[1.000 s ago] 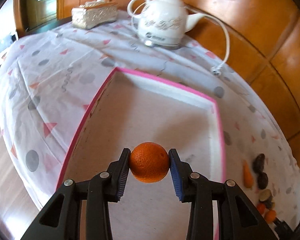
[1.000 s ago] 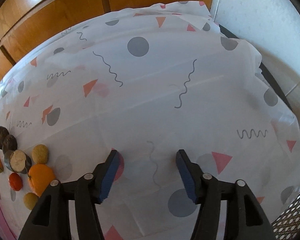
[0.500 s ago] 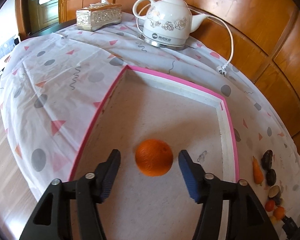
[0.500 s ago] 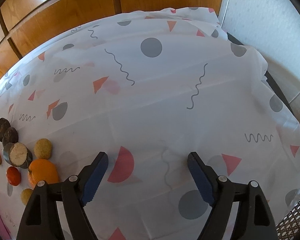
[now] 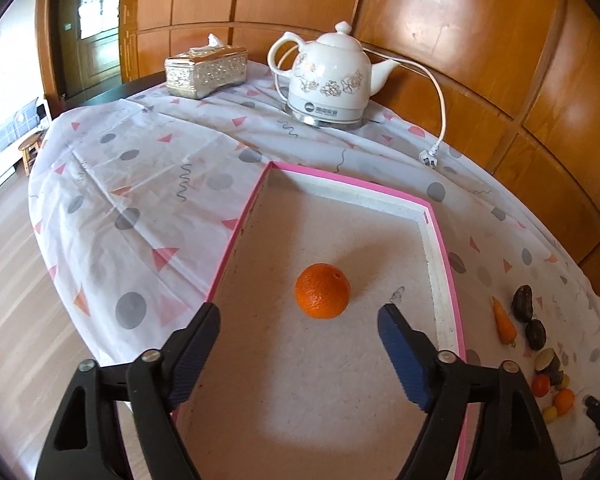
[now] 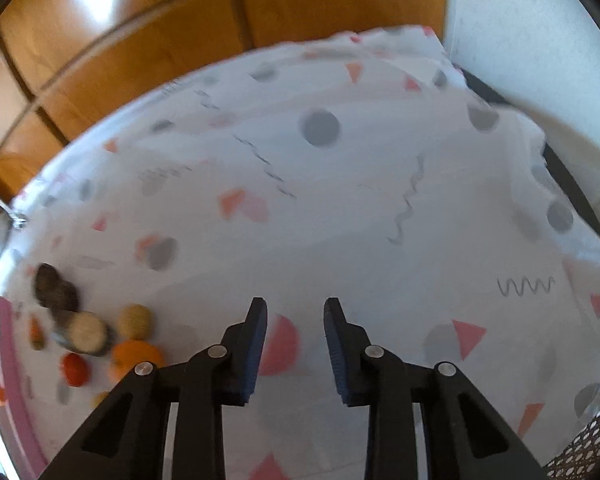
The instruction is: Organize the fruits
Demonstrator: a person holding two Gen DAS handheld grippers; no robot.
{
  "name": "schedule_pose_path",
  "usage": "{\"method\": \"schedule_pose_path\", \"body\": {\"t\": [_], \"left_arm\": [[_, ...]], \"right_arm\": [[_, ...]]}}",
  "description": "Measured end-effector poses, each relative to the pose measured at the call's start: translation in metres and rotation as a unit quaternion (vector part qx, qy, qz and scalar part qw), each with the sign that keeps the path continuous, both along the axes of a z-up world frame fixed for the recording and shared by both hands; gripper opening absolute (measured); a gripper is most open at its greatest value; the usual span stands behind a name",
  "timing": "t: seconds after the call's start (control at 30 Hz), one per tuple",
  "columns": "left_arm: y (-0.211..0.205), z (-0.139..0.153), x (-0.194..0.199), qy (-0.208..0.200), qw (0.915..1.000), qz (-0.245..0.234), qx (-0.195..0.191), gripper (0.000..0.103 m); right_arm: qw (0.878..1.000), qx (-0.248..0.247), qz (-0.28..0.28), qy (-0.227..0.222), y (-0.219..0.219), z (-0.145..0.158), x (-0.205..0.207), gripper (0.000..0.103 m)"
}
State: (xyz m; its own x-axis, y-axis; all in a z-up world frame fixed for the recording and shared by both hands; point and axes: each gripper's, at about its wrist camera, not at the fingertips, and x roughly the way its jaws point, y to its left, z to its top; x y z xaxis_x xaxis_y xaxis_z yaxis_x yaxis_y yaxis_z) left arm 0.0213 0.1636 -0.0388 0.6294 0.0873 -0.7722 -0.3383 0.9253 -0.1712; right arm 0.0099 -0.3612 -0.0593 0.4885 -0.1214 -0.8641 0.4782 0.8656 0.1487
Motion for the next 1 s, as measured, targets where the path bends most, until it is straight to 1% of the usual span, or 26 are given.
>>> {"method": "schedule_pose_path", "body": {"t": [0.1, 0.13, 0.2, 0.37, 0.43, 0.47, 0.53, 0.6, 0.63, 0.7, 0.77, 0.9, 1.0], "left_arm": [[0.003, -0.001, -0.002, 0.005, 1.0, 0.007, -0.003, 0.083], [0.004, -0.001, -0.003, 0.007, 0.9999, 0.009, -0.003, 0.083], [0.007, -0.001, -0.006, 0.008, 0.9999, 0.012, -0.006, 0.083], [0.016, 0.003, -0.013, 0.003, 0.9996, 0.025, -0.008, 0.083], [0.022, 0.004, -0.017, 0.002, 0.9994, 0.033, -0.009, 0.084], [0.025, 0.004, -0.018, 0.002, 0.9993, 0.037, -0.01, 0.085], [0.029, 0.001, -0.02, 0.006, 0.9989, 0.045, -0.015, 0.086], [0.033, -0.002, -0.022, 0.012, 0.9983, 0.053, -0.02, 0.086], [0.036, -0.003, -0.024, 0.014, 0.998, 0.056, -0.024, 0.086], [0.038, -0.005, -0.025, 0.016, 0.9977, 0.06, -0.027, 0.086], [0.038, -0.005, -0.025, 0.016, 0.9977, 0.059, -0.03, 0.086], [0.039, -0.004, -0.028, 0.011, 0.9976, 0.061, -0.03, 0.086], [0.041, -0.005, -0.028, 0.014, 0.9973, 0.066, -0.031, 0.086]], "right_arm": [[0.999, 0.016, 0.035, -0.016, 0.014, 0.012, 0.012, 0.03], [0.998, 0.017, 0.057, -0.017, 0.022, 0.016, 0.019, 0.03], [0.996, 0.016, 0.086, -0.01, 0.038, 0.015, 0.032, 0.03], [0.987, 0.039, 0.154, 0.031, 0.065, -0.003, 0.056, 0.03], [0.983, 0.052, 0.171, 0.033, 0.074, -0.009, 0.063, 0.03], [0.982, 0.05, 0.178, 0.036, 0.077, -0.012, 0.063, 0.03], [0.98, 0.049, 0.188, 0.044, 0.085, -0.015, 0.064, 0.03], [0.978, 0.043, 0.191, 0.065, 0.091, -0.022, 0.067, 0.03], [0.978, 0.036, 0.193, 0.068, 0.093, -0.025, 0.067, 0.03], [0.979, 0.033, 0.191, 0.062, 0.095, -0.024, 0.066, 0.03], [0.98, 0.033, 0.186, 0.059, 0.094, -0.024, 0.063, 0.026], [0.984, 0.026, 0.171, 0.044, 0.09, -0.02, 0.054, 0.025], [0.987, 0.027, 0.158, 0.012, 0.083, -0.006, 0.038, 0.025]]}}
